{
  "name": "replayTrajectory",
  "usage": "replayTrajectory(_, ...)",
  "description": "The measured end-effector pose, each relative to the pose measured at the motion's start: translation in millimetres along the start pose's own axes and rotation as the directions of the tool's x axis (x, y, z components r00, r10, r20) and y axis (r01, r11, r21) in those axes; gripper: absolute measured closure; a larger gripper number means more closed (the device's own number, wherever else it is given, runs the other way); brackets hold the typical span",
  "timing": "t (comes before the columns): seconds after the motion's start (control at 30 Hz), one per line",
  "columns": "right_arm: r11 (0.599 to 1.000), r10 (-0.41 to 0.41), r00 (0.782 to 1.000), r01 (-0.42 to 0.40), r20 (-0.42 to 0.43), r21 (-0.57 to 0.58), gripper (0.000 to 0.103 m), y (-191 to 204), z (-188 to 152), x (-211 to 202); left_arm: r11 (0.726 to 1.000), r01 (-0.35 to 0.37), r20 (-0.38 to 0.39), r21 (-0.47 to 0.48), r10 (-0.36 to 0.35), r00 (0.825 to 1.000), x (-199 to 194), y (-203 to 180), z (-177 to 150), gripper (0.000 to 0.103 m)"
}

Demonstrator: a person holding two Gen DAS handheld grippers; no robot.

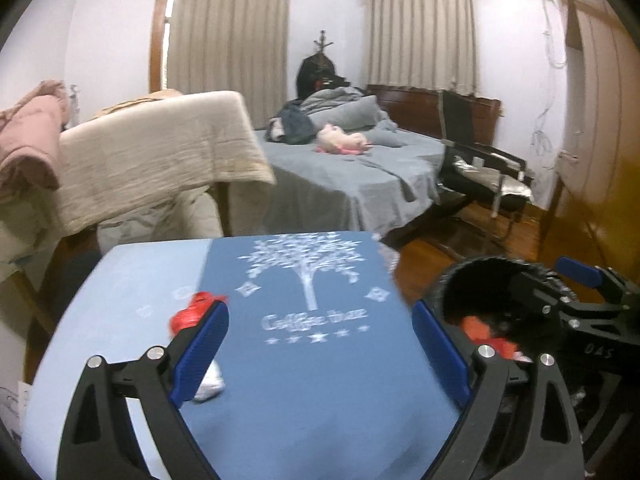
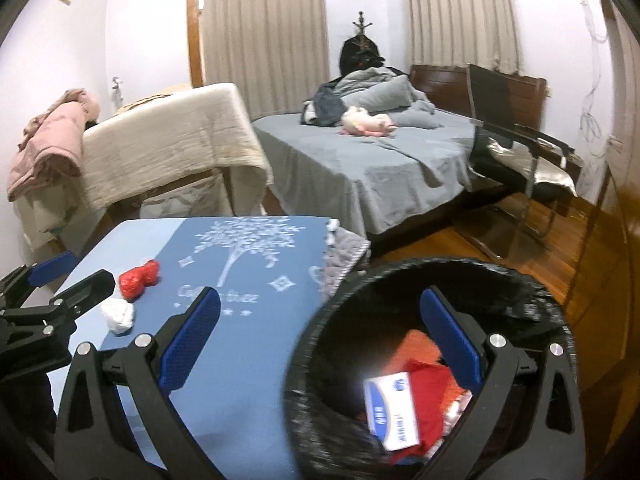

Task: Collect trash
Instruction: 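Grasp the white crumpled tissue with the left tool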

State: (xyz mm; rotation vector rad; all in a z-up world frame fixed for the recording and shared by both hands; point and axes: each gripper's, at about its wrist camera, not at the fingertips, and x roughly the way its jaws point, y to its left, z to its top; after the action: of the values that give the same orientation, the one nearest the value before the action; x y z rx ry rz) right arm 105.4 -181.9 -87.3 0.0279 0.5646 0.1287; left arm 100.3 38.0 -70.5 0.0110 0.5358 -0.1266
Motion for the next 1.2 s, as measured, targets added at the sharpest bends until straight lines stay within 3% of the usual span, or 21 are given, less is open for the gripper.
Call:
replayTrajectory(0.2, 0.998, 0.055, 0.998, -0.056, -0.036, -0.024, 0.006, 39.1, -6.5, 21.3, 0.994, -0.110, -0.031, -0.020, 0.110, 0.993, 2.9, 49.7, -22.4, 0.012)
replayTrajectory(0.47, 0.992, 0.106, 0.991, -0.111, -0.079, -0.063, 0.006, 81.0, -17.8, 47.2, 0.976, -0.207, -0.097, -0.075, 0.199, 0.975, 17.0, 102.2, -51.9, 0.012)
replayTrajectory(1.0, 0.991, 0.101, 0.985, -0.112, -0.139, -0.067, 0.006, 91.4, -30.4, 87.2, 0.968, -0.210, -0.214, -0.137, 0.178, 0.961, 75.3, 119.5, -73.1, 0.013)
replayTrajectory(1.2, 0.990, 0.105, 0.984, -0.117, -0.142, -0.079, 0.006, 94.5, -29.5, 92.3, 0.976, -0.168, -0.276, -0.142, 0.124, 0.953, 93.0, 118.8, -76.5, 0.030)
